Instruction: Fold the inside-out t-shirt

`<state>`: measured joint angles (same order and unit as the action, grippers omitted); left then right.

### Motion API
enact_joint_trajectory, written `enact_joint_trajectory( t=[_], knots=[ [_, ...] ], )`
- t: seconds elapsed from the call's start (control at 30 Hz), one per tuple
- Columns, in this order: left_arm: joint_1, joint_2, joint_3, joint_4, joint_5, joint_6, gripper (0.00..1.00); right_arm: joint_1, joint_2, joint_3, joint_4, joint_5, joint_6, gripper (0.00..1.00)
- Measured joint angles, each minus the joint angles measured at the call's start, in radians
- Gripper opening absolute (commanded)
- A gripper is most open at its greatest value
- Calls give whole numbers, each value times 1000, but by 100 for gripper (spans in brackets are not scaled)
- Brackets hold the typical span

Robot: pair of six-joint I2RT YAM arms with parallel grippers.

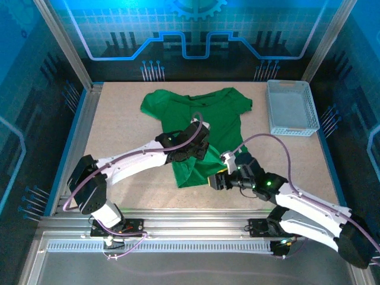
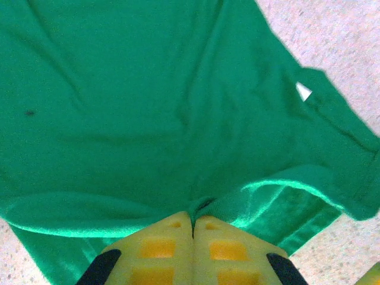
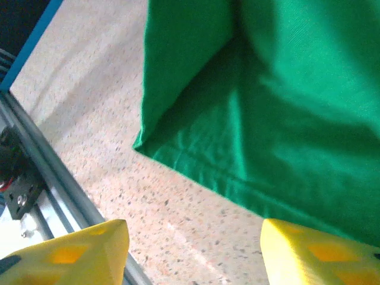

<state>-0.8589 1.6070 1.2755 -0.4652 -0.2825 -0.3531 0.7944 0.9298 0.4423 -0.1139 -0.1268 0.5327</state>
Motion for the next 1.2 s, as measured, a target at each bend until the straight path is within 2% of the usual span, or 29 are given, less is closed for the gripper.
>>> enact_joint_trajectory(
  t=[0.2,0.6,0.9,1.2],
  knots=[
    [16,-15,51,-2,15,24,0,93,200,0,138,72,3,55],
    [19,-70,87,-1,31,65,0,87,486,115,297,245,-55,50],
    [28,-116,87,-2,34,102,0,-4,497,124,332,224,-135,56],
    [32,-138,85,-8,33,152,0,-85,391,70,327,150,-201,65]
  ],
)
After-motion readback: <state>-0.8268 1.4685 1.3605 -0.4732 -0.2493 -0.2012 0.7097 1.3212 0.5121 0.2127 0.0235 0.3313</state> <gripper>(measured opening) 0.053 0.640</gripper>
